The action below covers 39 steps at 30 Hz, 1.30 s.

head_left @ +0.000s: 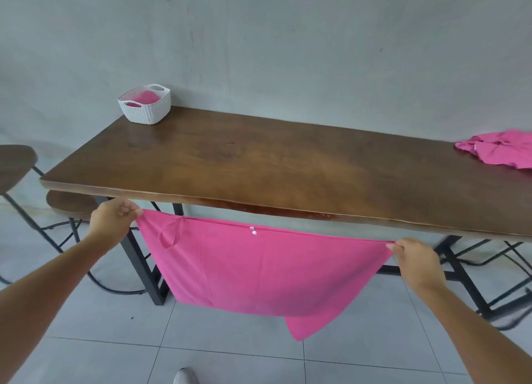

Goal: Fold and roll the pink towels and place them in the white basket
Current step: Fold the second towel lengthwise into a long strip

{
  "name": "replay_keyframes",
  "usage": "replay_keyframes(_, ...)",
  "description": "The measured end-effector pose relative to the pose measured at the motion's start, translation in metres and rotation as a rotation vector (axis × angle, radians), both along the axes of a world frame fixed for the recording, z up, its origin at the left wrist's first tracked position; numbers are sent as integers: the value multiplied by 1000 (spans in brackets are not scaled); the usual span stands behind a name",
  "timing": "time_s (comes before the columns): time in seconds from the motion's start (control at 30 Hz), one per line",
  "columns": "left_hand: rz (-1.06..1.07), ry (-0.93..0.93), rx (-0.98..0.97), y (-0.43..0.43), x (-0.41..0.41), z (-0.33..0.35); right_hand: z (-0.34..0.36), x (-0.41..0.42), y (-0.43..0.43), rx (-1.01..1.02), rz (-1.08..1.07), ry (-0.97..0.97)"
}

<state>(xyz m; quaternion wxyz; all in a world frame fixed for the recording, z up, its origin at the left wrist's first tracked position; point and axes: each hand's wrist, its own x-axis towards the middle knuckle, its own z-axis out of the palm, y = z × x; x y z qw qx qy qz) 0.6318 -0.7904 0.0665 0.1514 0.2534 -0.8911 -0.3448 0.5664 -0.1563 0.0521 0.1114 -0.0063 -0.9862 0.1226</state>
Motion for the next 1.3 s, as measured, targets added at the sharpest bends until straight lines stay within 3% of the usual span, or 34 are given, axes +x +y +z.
replay_keyframes(0.37,74,71,109,10,-4,-4,3,-1,-14,-331,-155,12)
replay_keyframes(0.9,125,207,201,-3,-83,-15,-4,-69,-52,-524,-277,79)
replay_keyframes(1.07,166,158,136,-9,-127,-24,-15,-112,-68,-572,-415,79)
replay_keyframes(1.3,230,6,-78,-12,-177,-49,-36,-181,-88,-431,-580,45)
